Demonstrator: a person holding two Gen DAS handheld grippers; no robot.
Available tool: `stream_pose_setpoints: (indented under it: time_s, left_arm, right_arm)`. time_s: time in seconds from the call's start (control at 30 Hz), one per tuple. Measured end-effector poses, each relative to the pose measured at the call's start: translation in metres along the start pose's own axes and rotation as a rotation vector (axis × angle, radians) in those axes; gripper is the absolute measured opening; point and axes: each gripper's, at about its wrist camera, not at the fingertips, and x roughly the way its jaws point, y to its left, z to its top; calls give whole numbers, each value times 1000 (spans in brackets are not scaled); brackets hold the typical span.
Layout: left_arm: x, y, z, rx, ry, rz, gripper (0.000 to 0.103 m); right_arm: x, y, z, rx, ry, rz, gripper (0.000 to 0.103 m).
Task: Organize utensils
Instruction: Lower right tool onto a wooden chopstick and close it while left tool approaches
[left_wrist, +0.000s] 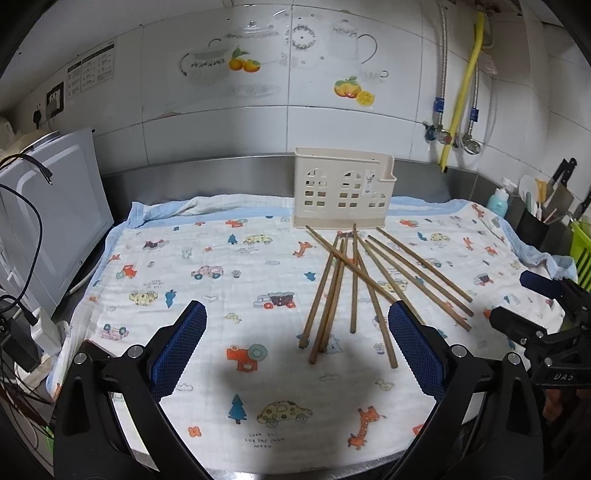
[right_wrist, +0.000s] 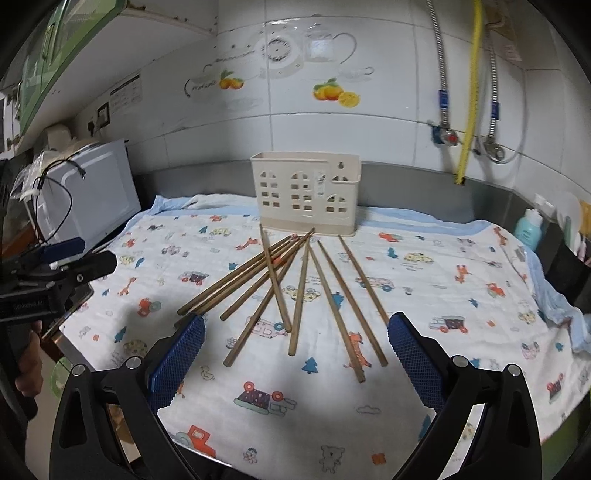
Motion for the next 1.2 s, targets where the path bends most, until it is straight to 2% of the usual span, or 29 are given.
stream_pose_setpoints:
  time_s: [0.27, 0.37, 0.4, 0.8, 0.97, 1.2]
  left_arm:
    - [19, 11, 0, -23, 22, 6, 97]
    - [28, 11, 0, -19, 35, 9, 97]
    - [31, 11, 1, -19, 40, 7, 97]
    - [63, 10, 9, -10, 63, 0, 97]
    - [72, 15, 7, -17, 78, 5, 97]
    - [85, 22, 5, -26, 98, 11, 96]
  right_arm:
    - [35, 2, 5, -31, 46, 75, 95]
    - [49, 6, 8, -53, 63, 94, 87]
    - [54, 7, 10, -59, 73, 104, 82]
    - [87, 8, 16, -83, 122, 128, 78]
    - [98, 7, 16, -92, 143, 140, 73]
    - [114, 6, 16, -89, 174, 166, 60]
